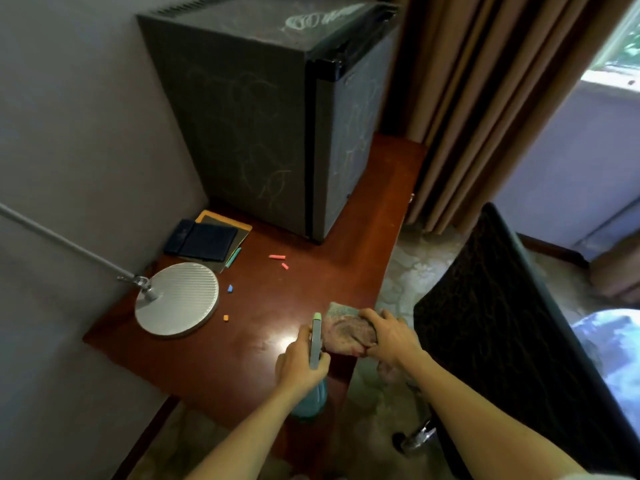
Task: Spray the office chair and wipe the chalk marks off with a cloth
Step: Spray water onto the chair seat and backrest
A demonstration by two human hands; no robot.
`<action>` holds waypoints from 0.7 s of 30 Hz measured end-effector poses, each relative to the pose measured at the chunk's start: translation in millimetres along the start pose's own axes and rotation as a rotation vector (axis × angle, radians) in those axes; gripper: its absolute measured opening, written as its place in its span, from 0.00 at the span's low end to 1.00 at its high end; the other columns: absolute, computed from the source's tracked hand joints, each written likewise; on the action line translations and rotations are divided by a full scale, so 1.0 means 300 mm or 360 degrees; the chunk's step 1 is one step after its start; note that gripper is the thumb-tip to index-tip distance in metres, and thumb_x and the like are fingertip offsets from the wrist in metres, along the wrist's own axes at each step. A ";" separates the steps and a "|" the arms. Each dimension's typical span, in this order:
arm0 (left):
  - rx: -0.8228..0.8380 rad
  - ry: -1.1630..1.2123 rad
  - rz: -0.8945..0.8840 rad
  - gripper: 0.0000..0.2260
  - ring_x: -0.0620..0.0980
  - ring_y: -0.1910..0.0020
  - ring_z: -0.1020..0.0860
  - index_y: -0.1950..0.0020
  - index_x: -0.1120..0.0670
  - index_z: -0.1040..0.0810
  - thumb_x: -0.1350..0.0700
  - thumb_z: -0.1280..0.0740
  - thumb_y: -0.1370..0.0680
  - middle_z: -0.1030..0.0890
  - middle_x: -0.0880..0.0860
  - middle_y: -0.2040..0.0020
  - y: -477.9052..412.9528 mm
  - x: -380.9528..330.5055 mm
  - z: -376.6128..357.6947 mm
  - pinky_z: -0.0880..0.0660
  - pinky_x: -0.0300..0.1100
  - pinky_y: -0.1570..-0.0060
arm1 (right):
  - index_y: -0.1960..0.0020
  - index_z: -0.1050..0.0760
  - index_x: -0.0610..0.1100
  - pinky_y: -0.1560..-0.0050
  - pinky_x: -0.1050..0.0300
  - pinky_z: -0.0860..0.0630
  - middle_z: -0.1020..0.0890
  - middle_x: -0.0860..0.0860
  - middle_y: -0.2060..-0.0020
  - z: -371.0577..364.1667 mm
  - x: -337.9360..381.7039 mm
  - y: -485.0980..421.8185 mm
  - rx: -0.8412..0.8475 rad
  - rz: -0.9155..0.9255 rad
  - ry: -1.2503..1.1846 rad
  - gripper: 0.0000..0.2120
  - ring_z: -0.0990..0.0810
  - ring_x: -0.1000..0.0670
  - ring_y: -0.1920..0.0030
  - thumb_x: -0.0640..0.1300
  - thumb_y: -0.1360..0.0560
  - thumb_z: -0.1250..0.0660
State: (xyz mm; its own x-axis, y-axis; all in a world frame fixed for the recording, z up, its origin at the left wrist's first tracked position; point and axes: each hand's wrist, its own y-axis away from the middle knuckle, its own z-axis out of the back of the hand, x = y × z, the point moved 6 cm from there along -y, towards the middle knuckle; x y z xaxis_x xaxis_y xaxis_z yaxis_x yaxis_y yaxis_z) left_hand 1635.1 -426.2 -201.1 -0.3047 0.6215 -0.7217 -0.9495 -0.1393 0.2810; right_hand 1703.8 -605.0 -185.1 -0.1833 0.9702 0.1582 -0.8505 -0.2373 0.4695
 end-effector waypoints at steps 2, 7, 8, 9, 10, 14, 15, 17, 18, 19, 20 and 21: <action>0.0074 0.0004 -0.0077 0.17 0.50 0.62 0.20 0.43 0.46 0.33 0.48 0.33 0.29 0.21 0.45 0.61 0.017 -0.049 -0.036 0.23 0.46 0.62 | 0.27 0.43 0.57 0.45 0.47 0.27 0.32 0.44 0.37 0.006 -0.054 0.066 -0.0032 -0.0079 -0.0030 0.34 0.28 0.37 0.40 0.52 0.28 0.30; 0.0187 -0.0022 -0.0307 0.16 0.45 0.60 0.22 0.41 0.46 0.32 0.51 0.31 0.26 0.22 0.45 0.57 0.054 -0.169 -0.108 0.31 0.35 0.65 | 0.28 0.43 0.59 0.44 0.45 0.26 0.33 0.45 0.35 -0.038 -0.189 0.246 -0.0082 -0.0317 -0.0115 0.34 0.30 0.37 0.38 0.56 0.28 0.31; 0.0207 -0.0038 -0.0364 0.16 0.45 0.60 0.23 0.40 0.46 0.32 0.51 0.31 0.26 0.23 0.45 0.57 0.064 -0.192 -0.121 0.31 0.36 0.65 | 0.28 0.44 0.60 0.44 0.45 0.26 0.33 0.45 0.35 -0.055 -0.211 0.282 -0.0082 -0.0368 -0.0126 0.34 0.30 0.37 0.38 0.55 0.28 0.31; 0.0221 -0.0052 -0.0427 0.16 0.46 0.60 0.23 0.41 0.46 0.32 0.52 0.32 0.26 0.23 0.45 0.57 0.077 -0.216 -0.133 0.30 0.37 0.64 | 0.28 0.44 0.60 0.44 0.45 0.26 0.34 0.45 0.35 -0.073 -0.231 0.318 -0.0087 -0.0410 -0.0139 0.34 0.30 0.37 0.38 0.55 0.28 0.31; 0.0226 -0.0059 -0.0491 0.16 0.47 0.59 0.23 0.41 0.46 0.32 0.52 0.31 0.26 0.24 0.46 0.57 0.092 -0.239 -0.145 0.28 0.39 0.63 | 0.28 0.44 0.60 0.44 0.45 0.26 0.34 0.46 0.35 -0.091 -0.247 0.354 -0.0094 -0.0445 -0.0154 0.34 0.30 0.38 0.38 0.54 0.28 0.31; 0.0229 -0.0054 -0.0716 0.15 0.50 0.57 0.24 0.42 0.51 0.28 0.53 0.30 0.27 0.26 0.46 0.55 0.161 -0.324 -0.193 0.30 0.41 0.62 | 0.27 0.45 0.61 0.44 0.46 0.26 0.33 0.46 0.36 -0.171 -0.298 0.503 -0.0130 -0.0543 -0.0238 0.34 0.30 0.39 0.39 0.54 0.28 0.32; 0.0245 -0.0036 -0.0749 0.16 0.50 0.57 0.24 0.42 0.52 0.28 0.53 0.30 0.28 0.26 0.47 0.54 0.178 -0.341 -0.205 0.29 0.41 0.62 | 0.27 0.45 0.61 0.43 0.47 0.26 0.33 0.47 0.36 -0.187 -0.312 0.541 -0.0141 -0.0557 -0.0263 0.34 0.30 0.40 0.39 0.54 0.28 0.32; 0.0303 0.0008 -0.0786 0.16 0.53 0.56 0.24 0.45 0.53 0.27 0.49 0.33 0.30 0.26 0.49 0.54 0.212 -0.368 -0.231 0.27 0.46 0.60 | 0.27 0.45 0.62 0.43 0.48 0.27 0.34 0.47 0.36 -0.213 -0.347 0.612 -0.0175 -0.0570 -0.0301 0.34 0.30 0.41 0.39 0.54 0.28 0.32; 0.0336 0.0020 -0.0797 0.16 0.55 0.56 0.24 0.47 0.51 0.28 0.47 0.35 0.32 0.26 0.49 0.56 0.232 -0.378 -0.243 0.26 0.48 0.60 | 0.28 0.45 0.62 0.42 0.48 0.27 0.34 0.47 0.36 -0.225 -0.367 0.646 -0.0186 -0.0575 -0.0320 0.34 0.30 0.41 0.38 0.54 0.28 0.32; 0.0363 0.0020 -0.0814 0.15 0.56 0.58 0.24 0.50 0.49 0.29 0.45 0.36 0.32 0.27 0.48 0.58 0.257 -0.389 -0.256 0.27 0.48 0.61 | 0.28 0.45 0.63 0.41 0.48 0.28 0.34 0.48 0.35 -0.239 -0.387 0.680 -0.0188 -0.0579 -0.0335 0.34 0.30 0.41 0.38 0.55 0.29 0.32; 0.0386 0.0007 -0.0823 0.14 0.56 0.60 0.24 0.50 0.48 0.30 0.45 0.37 0.32 0.28 0.47 0.60 0.284 -0.395 -0.270 0.28 0.47 0.62 | 0.28 0.45 0.63 0.40 0.48 0.28 0.35 0.48 0.35 -0.253 -0.406 0.713 -0.0194 -0.0582 -0.0347 0.34 0.31 0.42 0.37 0.55 0.29 0.32; 0.0393 -0.0013 -0.0839 0.13 0.56 0.60 0.25 0.50 0.49 0.29 0.46 0.36 0.32 0.29 0.46 0.61 0.315 -0.402 -0.282 0.30 0.45 0.63 | 0.28 0.46 0.64 0.39 0.47 0.28 0.35 0.48 0.34 -0.269 -0.424 0.746 -0.0203 -0.0584 -0.0359 0.34 0.31 0.42 0.37 0.56 0.29 0.32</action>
State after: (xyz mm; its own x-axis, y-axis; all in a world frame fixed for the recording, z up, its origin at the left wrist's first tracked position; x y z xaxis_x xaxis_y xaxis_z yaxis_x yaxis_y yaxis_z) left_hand 1575.9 -579.7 -140.9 0.2057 0.5642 -0.7996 -0.9272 0.3736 0.0251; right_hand 1497.0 -777.4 -170.4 0.2422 0.9508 0.1932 -0.8956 0.1425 0.4215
